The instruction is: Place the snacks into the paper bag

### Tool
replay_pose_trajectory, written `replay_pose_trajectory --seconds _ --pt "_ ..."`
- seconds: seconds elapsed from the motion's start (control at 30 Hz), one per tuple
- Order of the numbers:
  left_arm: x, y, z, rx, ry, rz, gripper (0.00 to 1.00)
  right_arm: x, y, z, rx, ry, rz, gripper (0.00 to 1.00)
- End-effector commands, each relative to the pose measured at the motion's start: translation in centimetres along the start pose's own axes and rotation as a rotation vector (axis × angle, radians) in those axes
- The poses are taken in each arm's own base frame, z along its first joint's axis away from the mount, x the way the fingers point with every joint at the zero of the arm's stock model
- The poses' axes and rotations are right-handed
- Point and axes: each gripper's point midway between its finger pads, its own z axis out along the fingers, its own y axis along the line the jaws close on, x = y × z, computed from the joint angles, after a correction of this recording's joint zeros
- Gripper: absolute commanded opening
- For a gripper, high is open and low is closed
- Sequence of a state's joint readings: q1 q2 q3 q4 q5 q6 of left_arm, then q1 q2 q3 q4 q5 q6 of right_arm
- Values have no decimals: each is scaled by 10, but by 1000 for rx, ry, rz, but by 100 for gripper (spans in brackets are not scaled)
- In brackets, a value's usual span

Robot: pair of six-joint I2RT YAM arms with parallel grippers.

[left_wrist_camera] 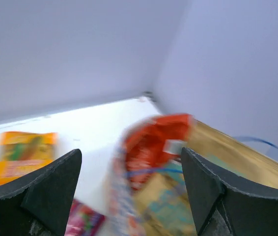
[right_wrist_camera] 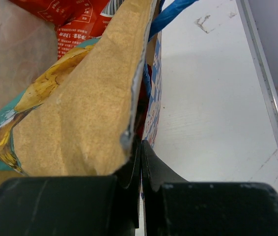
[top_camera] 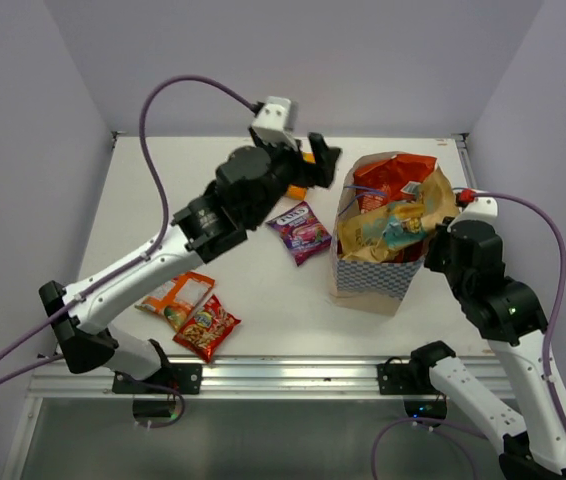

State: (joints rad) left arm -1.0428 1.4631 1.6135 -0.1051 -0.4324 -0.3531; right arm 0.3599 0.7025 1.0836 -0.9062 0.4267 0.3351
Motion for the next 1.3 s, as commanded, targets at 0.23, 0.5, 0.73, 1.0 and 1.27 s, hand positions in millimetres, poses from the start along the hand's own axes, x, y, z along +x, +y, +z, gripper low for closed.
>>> replay_pose_trajectory --seconds 0.23,0.5,0.73,1.0,1.27 --pt "156 259 44 -567 331 103 84 -16 -1 -17 -25 -47 14 0" --pt "237 315 94 -616 479 122 84 -15 -5 -18 -9 -47 -5 0" --pt "213 334 105 -622 305 101 86 -14 -2 -14 -21 -39 -15 0" --pt "233 355 141 -476 308 58 86 -8 2 -7 -26 -21 -25 0" --pt "263 392 173 -454 386 29 74 -5 2 -4 -21 -13 -42 0"
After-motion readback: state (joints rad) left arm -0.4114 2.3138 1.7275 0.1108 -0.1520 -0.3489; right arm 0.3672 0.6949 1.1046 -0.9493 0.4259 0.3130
